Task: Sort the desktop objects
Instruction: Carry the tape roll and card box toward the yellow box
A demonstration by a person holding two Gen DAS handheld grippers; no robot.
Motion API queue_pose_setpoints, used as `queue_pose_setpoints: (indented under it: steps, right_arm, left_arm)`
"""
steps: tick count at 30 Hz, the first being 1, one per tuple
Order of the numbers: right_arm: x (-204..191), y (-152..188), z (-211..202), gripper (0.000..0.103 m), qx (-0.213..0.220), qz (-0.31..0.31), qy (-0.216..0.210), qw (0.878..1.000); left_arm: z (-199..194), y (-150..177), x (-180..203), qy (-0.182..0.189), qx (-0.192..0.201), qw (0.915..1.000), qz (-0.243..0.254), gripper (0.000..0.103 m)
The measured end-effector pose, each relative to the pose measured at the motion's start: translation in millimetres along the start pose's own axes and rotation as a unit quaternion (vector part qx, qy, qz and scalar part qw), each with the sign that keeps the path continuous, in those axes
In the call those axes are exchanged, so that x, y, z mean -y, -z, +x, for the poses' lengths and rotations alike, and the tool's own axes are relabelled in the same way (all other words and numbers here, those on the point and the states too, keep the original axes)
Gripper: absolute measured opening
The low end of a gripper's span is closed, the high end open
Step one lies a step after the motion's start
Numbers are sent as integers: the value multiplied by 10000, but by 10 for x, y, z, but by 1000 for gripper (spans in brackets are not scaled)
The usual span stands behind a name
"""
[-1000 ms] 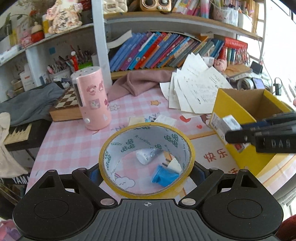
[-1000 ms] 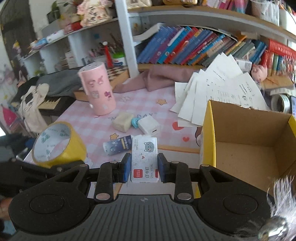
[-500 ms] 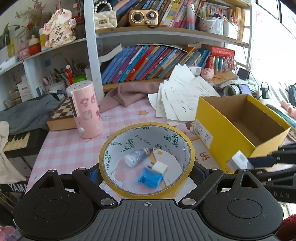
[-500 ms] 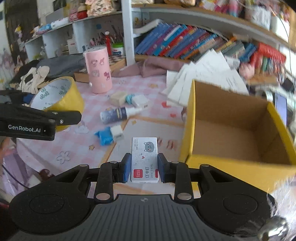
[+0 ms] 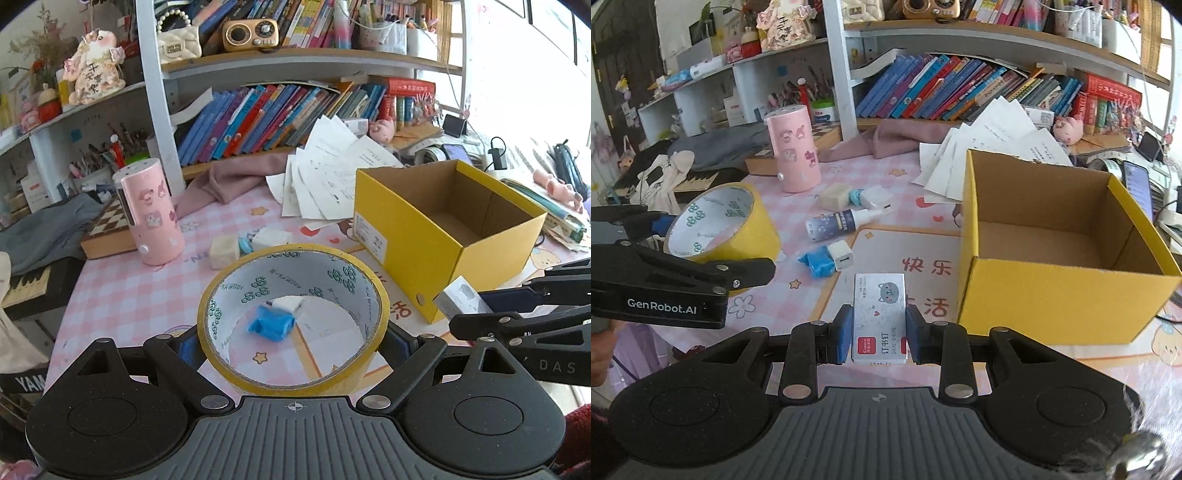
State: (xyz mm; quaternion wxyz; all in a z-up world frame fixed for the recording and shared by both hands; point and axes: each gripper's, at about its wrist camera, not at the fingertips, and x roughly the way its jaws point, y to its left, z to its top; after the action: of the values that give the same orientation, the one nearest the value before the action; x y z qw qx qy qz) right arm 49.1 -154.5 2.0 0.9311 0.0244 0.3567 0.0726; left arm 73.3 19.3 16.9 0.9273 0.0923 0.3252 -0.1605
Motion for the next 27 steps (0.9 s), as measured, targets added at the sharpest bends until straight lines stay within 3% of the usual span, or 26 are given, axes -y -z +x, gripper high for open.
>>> queue_pose_setpoints:
  steps: [11,27]
  right_arm:
    - [-103,87,-133,28,53,-89,22,9999]
    - [-169,31,-383,28,307,-368,70,9988]
  left_arm:
    - [-166,51,114,47,169,9995,256,92]
    - [-475,224,-21,-219,351,9991,-25,92]
